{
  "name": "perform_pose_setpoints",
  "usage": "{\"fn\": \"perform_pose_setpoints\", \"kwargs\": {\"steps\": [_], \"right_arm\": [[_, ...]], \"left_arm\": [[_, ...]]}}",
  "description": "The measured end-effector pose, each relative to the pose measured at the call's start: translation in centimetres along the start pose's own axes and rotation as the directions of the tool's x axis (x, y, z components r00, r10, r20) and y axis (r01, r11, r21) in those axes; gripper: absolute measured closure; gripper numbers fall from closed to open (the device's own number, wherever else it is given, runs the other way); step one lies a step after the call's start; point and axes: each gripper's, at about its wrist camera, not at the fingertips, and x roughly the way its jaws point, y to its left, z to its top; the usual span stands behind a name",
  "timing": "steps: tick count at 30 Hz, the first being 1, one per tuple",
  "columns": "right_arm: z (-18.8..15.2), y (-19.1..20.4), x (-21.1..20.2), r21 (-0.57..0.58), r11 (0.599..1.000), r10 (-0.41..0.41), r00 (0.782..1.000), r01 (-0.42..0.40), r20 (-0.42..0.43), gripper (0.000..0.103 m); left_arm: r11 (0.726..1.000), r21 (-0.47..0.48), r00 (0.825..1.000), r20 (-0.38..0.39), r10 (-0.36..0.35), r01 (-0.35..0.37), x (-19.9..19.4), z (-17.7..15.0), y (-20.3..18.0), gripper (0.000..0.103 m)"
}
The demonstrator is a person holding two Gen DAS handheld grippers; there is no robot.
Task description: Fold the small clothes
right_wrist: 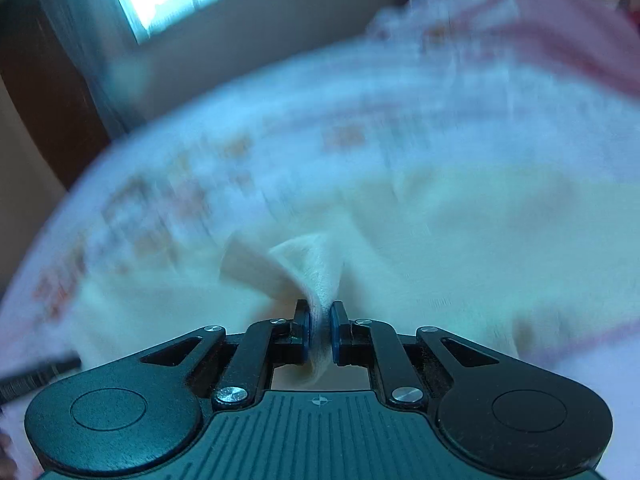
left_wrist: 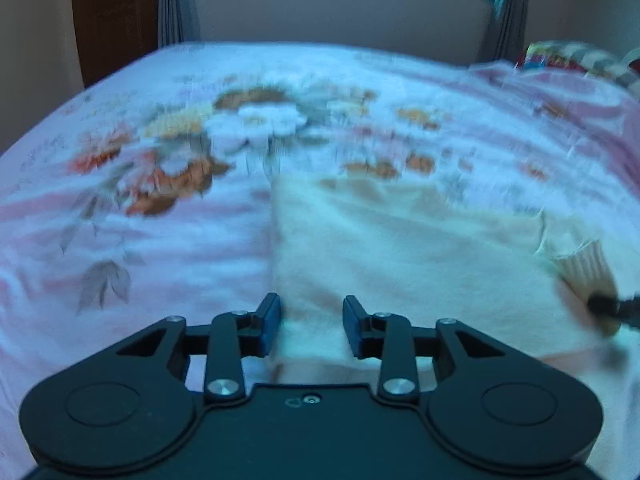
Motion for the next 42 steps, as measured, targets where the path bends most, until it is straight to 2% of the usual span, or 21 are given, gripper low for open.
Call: {"fn": "perform_pose_setpoints", "kwargs": {"steps": [1,4,7,9,12,15,18,19,20,22,24,25,26,28,30,34,35,37,38,39,42], "right_arm": [[0.0,-0.4,0.3,0.003,1.0,0.014,1.0,-0.014,-0.026,0.093],[0.8,-0.8,-1.0,0.013,0.999,0.03,0.999,-0.031,0.041,0.087],[1.7,0.2,-0.8,-0.056,0.997,-0.043,0.996,0.047,0.072,0.087],[2.0,0.0,-1.1,-0.051,0.995,-0.075,0.99,0.081,0.117,0.087],[2.5,-2.6,-1.6,0.079,0.996,-0.049,0.993,0.041,0.108,0.088],[2.1,-3.5,-1.4,0.047,0.999,-0.021,0.999,0.019,0.05,0.088],[1.9,-5.9,-2.0,0.193,0.978,0.07,0.996,-0.079,0.049,0.088],[1.9,-6.6,-2.1,0.247,0.96,0.126,0.991,-0.135,0.052,0.086],[1.8,-7.1,-2.0,0.285,0.945,0.154,0.987,-0.162,0.05,0.075],[1.9,-6.9,-1.9,0.264,0.957,0.116,0.992,-0.124,0.044,0.073],[2.1,-6.6,-2.0,0.239,0.967,0.08,0.996,-0.089,0.046,0.077],[2.2,-6.7,-2.1,0.252,0.963,0.084,0.995,-0.096,0.055,0.086],[2.4,-6.6,-2.4,0.241,0.968,0.055,0.996,-0.069,0.063,0.103],[2.5,-6.2,-3.3,0.187,0.982,-0.051,0.993,0.031,0.103,0.103],[2.6,-6.3,-3.7,0.146,0.986,-0.1,0.988,0.083,0.114,0.103],[2.7,-8.2,-2.8,0.233,0.972,0.025,0.998,-0.039,0.062,0.101],[2.8,-8.2,-2.5,0.235,0.971,0.025,0.998,-0.036,0.051,0.096],[2.8,-8.1,-2.2,0.248,0.965,0.068,0.996,-0.082,0.061,0.068],[2.8,-7.9,-2.2,0.258,0.961,0.085,0.994,-0.101,0.071,0.038],[2.7,-7.5,-2.5,0.253,0.96,0.097,0.991,-0.116,0.088,0.026],[2.6,-5.4,-2.6,0.153,0.987,0.046,0.996,-0.057,0.078,0.026]], "left_arm": [[1.0,0.012,1.0,-0.011,0.01,-0.01,0.5,-0.3,-0.2,0.071],[0.999,0.04,1.0,-0.006,0.031,-0.03,0.4,-0.5,-0.4,0.069],[0.998,0.053,0.999,0.007,0.039,-0.039,0.0,0.0,-0.5,0.069],[0.998,0.035,0.998,-0.033,0.057,-0.056,0.7,0.1,-0.1,0.068],[0.997,0.04,0.998,-0.026,0.061,-0.06,1.0,-0.3,0.2,0.065],[0.996,0.052,0.997,-0.017,0.07,-0.069,1.0,-0.4,0.2,0.061],[0.997,0.03,0.997,-0.025,0.069,-0.068,1.0,-0.4,0.8,0.059],[0.997,0.03,0.997,-0.025,0.07,-0.069,1.1,-0.3,1.0,0.059],[0.997,0.035,0.997,-0.024,0.075,-0.074,1.1,-0.3,1.1,0.058],[0.995,0.043,0.996,-0.023,0.086,-0.084,1.1,-0.4,1.3,0.055],[0.996,0.033,0.996,-0.026,0.086,-0.086,1.2,-0.4,1.6,0.052],[0.996,0.032,0.996,-0.025,0.09,-0.089,1.2,-0.4,1.6,0.051],[0.995,0.034,0.995,-0.023,0.094,-0.093,1.2,-0.5,1.7,0.049],[0.995,0.038,0.995,-0.021,0.097,-0.096,1.2,-0.5,1.6,0.049],[0.994,0.043,0.995,-0.02,0.098,-0.097,1.2,-0.5,1.6,0.049],[0.994,0.036,0.995,-0.019,0.099,-0.098,1.1,-0.5,2.2,0.048],[0.995,0.034,0.995,-0.021,0.098,-0.098,1.2,-0.6,2.5,0.048],[0.995,0.027,0.995,-0.022,0.098,-0.097,1.4,-0.7,2.9,0.048],[0.995,0.023,0.995,-0.019,0.1,-0.1,1.4,-0.8,3.1,0.048],[0.994,0.015,0.994,-0.017,0.105,-0.105,1.5,-0.9,3.3,0.048],[0.993,-0.027,0.994,-0.016,0.11,-0.111,1.6,-1.1,4.0,0.048]]}}
